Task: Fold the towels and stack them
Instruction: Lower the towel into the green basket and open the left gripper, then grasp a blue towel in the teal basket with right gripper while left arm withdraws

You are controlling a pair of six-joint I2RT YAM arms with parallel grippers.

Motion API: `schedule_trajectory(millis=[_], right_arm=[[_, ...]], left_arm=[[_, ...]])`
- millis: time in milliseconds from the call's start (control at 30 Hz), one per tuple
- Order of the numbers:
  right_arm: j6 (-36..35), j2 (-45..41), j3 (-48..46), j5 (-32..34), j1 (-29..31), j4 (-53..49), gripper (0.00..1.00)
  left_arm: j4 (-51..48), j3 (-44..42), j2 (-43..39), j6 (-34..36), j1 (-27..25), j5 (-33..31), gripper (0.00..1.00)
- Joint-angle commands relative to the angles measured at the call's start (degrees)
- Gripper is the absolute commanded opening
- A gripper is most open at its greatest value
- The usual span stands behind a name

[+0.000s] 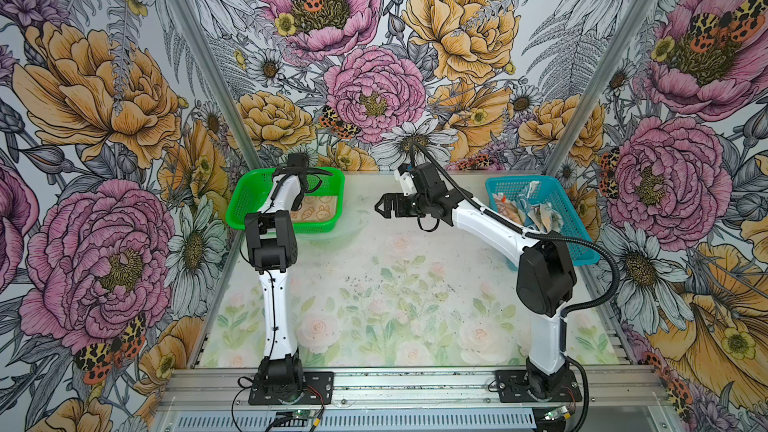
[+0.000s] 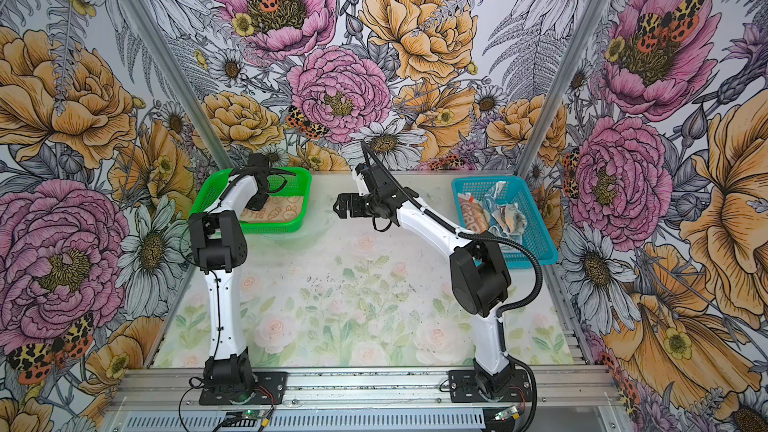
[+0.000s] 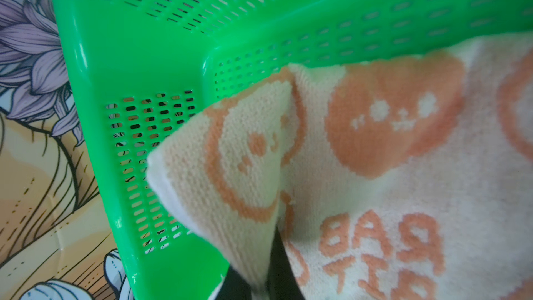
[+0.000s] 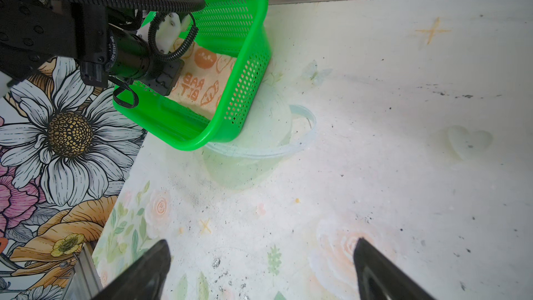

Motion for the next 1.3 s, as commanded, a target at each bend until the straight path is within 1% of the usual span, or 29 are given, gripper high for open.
schedule_trajectory(millis=[0, 300, 333, 367, 400, 433, 467, 500, 567, 667, 733, 767, 900, 1000, 1100, 1267], right_arm=[[0.69, 0.75, 1.31, -0.26, 0.07, -0.41, 0.99], [0.77, 1.16, 1.75, -0.08, 0.13, -0.51, 0.99], [0.71, 1.23, 1.8, -0.08, 0.11, -0.5, 0.99], [0.72, 1.14, 1.76, -0.06, 0.16, -0.51, 0.99], [0.69, 1.12, 1.75, -0.04, 0.11, -0.58, 0.99], [0.69, 1.09, 1.75, -0.01, 0.15, -0.59, 0.99], [0.61, 1.05, 1.75, 0.03, 0.19, -0.68, 0.99], [0.61, 1.01, 1.75, -0.04, 0.16, -0.81, 0.99], [0.52, 0.65, 1.75, -0.08, 0.14, -0.98, 0.99], [0.05, -0.04, 1.7, 0.17, 0.17, -1.33, 0.99], [-0.8, -0.93, 1.75, 0.81, 0.03, -2.04, 0.99], [-1.3, -1.41, 1.87, 1.37, -0.06, -2.46, 0.99], [-3.33, -4.76, 1.77, 4.4, -1.66, -5.77, 0.99], [-5.38, -8.19, 1.45, 8.61, -4.02, -10.1, 0.99], [-6.03, -12.48, -0.72, 11.45, -8.13, -12.94, 0.99], [-5.8, -20.44, -7.35, 15.47, -17.78, -15.15, 0.99]], left_arm=[[2.29, 1.2, 0.88, 1.2, 0.95, 0.29, 0.0], [2.2, 2.46, 2.89, 0.2, 1.48, -1.99, 0.0], [2.2, 2.59, 2.85, -0.02, 1.55, -1.95, 0.05], [2.25, 2.65, 2.72, -0.32, 1.64, -1.92, 0.17], [2.2, 2.74, 2.52, -0.68, 1.68, -1.77, 0.19], [2.27, 2.7, 2.2, -1.07, 1.83, -1.44, 0.19], [2.15, 2.7, 1.75, -1.44, 1.87, -1.2, 0.23], [2.16, 2.69, 1.36, -1.77, 1.88, -1.33, 0.3], [2.15, 2.84, 0.3, -2.55, 1.84, -2.15, 0.51], [2.14, 2.83, -2.11, -4.1, 1.85, -2.41, 0.71], [2.16, 2.46, -4.58, -5.5, 1.77, -1.04, 0.97], [2.1, 2.37, -5.65, -6.03, 1.56, -0.28, 0.99], [2.05, 1.66, -10.35, -7.21, -0.76, 1.59, 0.99], [2.16, 1.06, -14.25, -8.85, -4.3, 3.03, 0.99], [2.23, 0.33, -17.91, -10.62, -9.47, 4.8, 0.99], [4.94, -0.07, -21.86, -11.73, -20.67, 5.07, 0.99]])
